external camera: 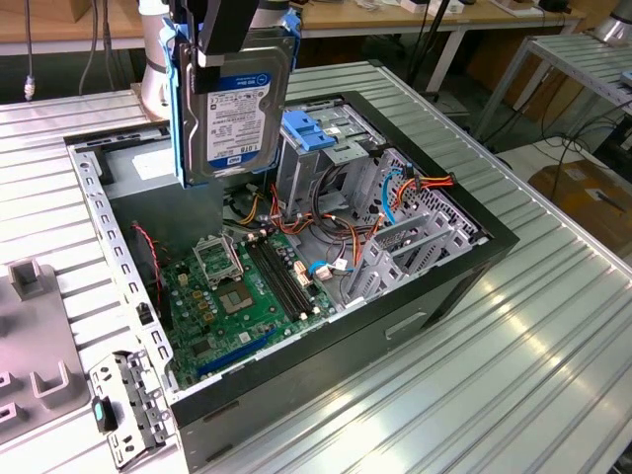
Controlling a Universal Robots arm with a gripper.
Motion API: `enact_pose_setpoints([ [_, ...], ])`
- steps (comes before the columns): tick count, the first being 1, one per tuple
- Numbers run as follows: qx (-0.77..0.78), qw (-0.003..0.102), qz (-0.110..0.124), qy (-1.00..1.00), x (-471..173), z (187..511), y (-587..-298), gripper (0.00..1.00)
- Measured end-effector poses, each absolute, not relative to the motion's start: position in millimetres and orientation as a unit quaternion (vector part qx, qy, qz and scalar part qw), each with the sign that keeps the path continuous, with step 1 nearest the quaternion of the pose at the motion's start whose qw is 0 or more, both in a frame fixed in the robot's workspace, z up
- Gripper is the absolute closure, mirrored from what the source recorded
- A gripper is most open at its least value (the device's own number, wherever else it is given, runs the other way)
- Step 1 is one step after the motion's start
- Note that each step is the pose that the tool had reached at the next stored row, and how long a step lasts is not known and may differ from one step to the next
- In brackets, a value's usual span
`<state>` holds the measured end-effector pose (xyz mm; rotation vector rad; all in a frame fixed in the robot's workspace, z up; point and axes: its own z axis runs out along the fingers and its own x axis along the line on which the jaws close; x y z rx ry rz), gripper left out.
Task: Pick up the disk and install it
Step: 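Insert the disk into the insertion slot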
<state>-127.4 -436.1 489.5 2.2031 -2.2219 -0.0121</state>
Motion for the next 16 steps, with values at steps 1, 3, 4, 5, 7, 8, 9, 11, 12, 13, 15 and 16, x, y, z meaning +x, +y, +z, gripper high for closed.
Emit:
enact_pose_setpoints([
  [1, 0.704, 0.006, -0.004, -0.71, -127.5, 489.5, -436.1, 0.63],
  [3, 0.704, 0.006, -0.004, -0.71, -127.4, 489.6, -436.4, 0.63],
  [4, 0.704, 0.006, -0.004, -0.71, -127.4, 489.6, -436.6, 0.63],
  [5, 0.704, 0.006, -0.004, -0.71, -127.4, 489.5, -436.6, 0.63],
  [7, 0.704, 0.006, -0.004, -0.71, -127.4, 489.5, -436.7, 0.63],
  [8, 0.704, 0.006, -0.004, -0.71, -127.4, 489.5, -436.7, 0.63],
  [9, 0.704, 0.006, -0.004, -0.71, -127.4, 489.5, -436.7, 0.63],
  [11, 0.704, 0.006, -0.004, -0.71, -127.4, 489.5, -436.7, 0.63],
  [12, 0.704, 0.006, -0.004, -0.71, -127.4, 489.5, -436.8, 0.63],
  [13, 0.704, 0.006, -0.004, -0.71, -127.4, 489.5, -436.8, 0.63],
  [15, 0.704, 0.006, -0.004, -0.71, -127.4, 489.6, -436.9, 0.63],
  [16, 0.704, 0.006, -0.004, -0.71, -127.4, 489.6, -438.0, 0.63],
])
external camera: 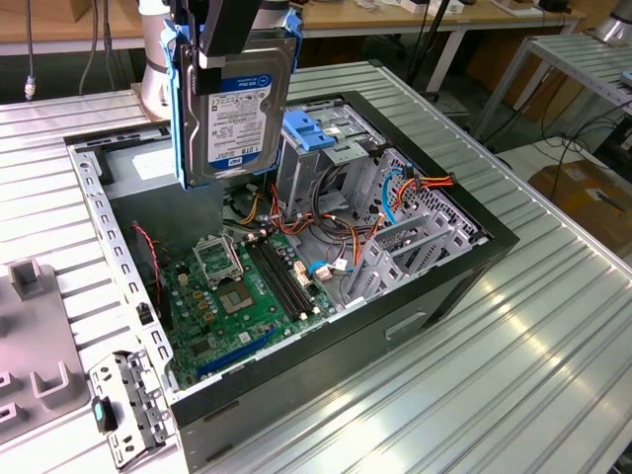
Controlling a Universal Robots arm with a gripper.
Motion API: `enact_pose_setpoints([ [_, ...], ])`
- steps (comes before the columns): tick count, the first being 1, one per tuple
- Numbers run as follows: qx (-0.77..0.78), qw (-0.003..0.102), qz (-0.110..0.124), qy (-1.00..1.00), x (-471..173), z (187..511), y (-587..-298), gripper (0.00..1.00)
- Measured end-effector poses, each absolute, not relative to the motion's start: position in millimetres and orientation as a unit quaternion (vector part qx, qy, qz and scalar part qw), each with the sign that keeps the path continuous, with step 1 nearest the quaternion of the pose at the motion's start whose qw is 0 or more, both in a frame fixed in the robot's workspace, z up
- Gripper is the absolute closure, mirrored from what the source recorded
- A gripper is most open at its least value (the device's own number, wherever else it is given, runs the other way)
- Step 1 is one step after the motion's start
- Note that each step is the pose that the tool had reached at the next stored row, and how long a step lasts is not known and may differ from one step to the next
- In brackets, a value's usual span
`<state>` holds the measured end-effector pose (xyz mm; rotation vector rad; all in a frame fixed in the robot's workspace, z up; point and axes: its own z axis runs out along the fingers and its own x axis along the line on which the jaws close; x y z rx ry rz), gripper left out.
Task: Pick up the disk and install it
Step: 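Insert the disk into the insertion slot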
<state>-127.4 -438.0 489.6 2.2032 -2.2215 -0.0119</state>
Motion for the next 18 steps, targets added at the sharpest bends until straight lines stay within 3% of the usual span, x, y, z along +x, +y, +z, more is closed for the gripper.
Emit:
enact_pose_setpoints([
  [10, 0.704, 0.008, -0.002, -0.71, -124.5, 488.6, -481.8, 0.63],
  [18, 0.704, 0.009, -0.001, -0.71, -86.7, 483.8, -489.4, 0.63],
])
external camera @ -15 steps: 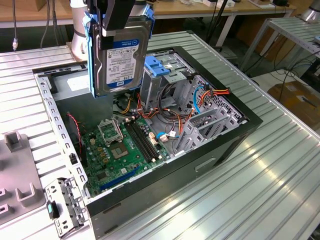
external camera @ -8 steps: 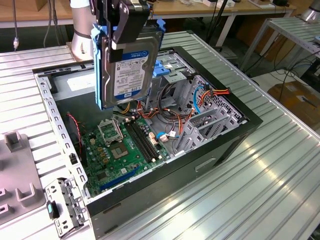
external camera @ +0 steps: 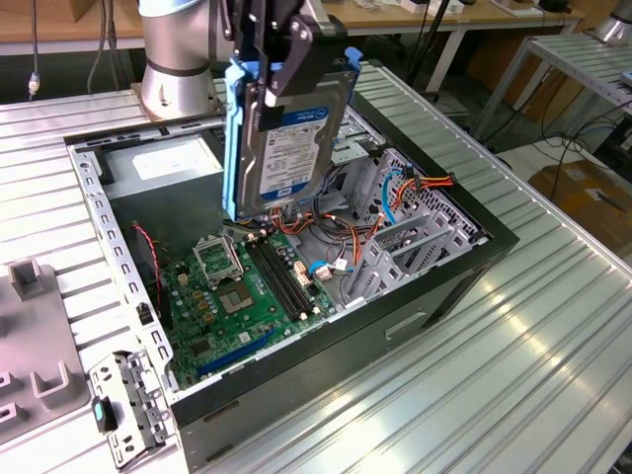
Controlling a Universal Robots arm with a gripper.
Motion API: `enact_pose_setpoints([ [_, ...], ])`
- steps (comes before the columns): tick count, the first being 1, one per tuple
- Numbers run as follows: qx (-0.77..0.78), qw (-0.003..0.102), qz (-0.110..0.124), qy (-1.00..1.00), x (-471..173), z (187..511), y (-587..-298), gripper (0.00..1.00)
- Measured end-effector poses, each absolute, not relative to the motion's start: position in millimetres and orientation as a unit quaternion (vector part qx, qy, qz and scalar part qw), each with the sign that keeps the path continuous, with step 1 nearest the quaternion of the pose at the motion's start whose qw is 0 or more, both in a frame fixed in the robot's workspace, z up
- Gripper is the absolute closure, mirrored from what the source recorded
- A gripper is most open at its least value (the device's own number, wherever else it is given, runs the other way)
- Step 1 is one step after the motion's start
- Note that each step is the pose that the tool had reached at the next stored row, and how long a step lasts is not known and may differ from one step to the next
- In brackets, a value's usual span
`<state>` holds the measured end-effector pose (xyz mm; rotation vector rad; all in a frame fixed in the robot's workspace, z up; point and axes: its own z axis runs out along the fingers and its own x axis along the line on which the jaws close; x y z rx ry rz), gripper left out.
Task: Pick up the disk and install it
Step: 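Insert the disk into the insertion slot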
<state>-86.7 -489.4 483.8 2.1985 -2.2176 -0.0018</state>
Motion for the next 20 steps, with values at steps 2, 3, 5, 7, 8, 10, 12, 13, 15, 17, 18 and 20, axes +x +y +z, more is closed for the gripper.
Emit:
enact_pose_setpoints([
  [2, 0.704, 0.01, 0.0, -0.71, -74.6, 482.7, -491.0, 0.63],
  [3, 0.704, 0.01, 0.0, -0.71, -67.2, 482.0, -491.9, 0.63],
  [5, 0.704, 0.011, 0.001, -0.71, -53.6, 481.2, -493.8, 0.63],
  [7, 0.704, 0.011, 0.001, -0.71, -50.9, 481.0, -495.9, 0.63],
  [8, 0.704, 0.011, 0.001, -0.71, -50.9, 481.0, -497.3, 0.63],
  [10, 0.704, 0.011, 0.001, -0.71, -50.9, 481.0, -501.7, 0.63],
  [12, 0.704, 0.011, 0.001, -0.71, -50.9, 480.9, -510.7, 0.63],
  [13, 0.704, 0.011, 0.001, -0.71, -50.9, 481.0, -513.6, 0.63],
  [15, 0.704, 0.011, 0.001, -0.71, -51.0, 481.0, -515.1, 0.63],
  [17, 0.704, 0.011, 0.001, -0.71, -50.9, 481.0, -515.1, 0.63],
  [18, 0.704, 0.011, 0.001, -0.71, -50.9, 481.0, -516.2, 0.63],
  [20, 0.704, 0.011, 0.001, -0.71, -50.9, 481.0, -517.1, 0.63],
])
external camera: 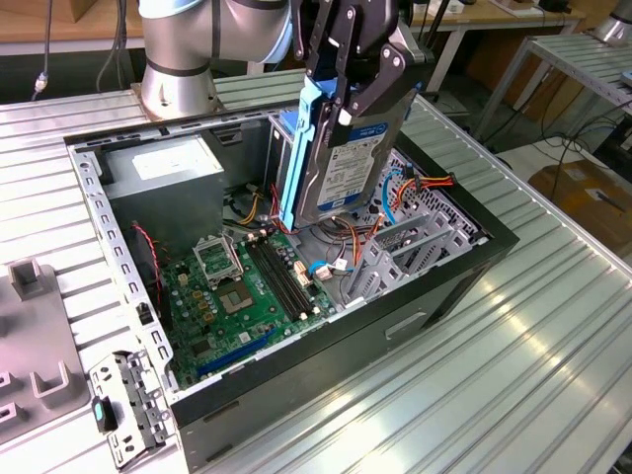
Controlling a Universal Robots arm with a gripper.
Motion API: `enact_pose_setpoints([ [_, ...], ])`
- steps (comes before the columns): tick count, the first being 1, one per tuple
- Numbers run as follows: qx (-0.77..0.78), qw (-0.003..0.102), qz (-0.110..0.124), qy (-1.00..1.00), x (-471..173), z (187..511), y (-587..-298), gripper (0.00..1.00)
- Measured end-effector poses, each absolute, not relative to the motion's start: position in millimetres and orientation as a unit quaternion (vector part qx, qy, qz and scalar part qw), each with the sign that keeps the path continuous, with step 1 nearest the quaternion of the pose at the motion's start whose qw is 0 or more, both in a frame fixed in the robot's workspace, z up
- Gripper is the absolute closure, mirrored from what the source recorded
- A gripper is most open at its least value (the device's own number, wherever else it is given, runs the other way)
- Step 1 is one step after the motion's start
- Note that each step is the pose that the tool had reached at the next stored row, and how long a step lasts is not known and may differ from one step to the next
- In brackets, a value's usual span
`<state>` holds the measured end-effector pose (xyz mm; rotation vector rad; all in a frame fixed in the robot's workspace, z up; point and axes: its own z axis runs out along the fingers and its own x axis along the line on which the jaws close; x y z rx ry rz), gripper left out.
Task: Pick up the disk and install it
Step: 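Insert the disk into the insertion slot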
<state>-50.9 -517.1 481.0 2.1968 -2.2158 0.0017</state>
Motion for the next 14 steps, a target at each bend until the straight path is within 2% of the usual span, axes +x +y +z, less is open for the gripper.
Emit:
enact_pose_setpoints([
  [10, 0.704, 0.011, 0.001, -0.71, -50.9, 480.9, -518.6, 0.63],
  [14, 0.704, 0.011, 0.001, -0.71, -48.0, 479.3, -532.9, 0.63],
])
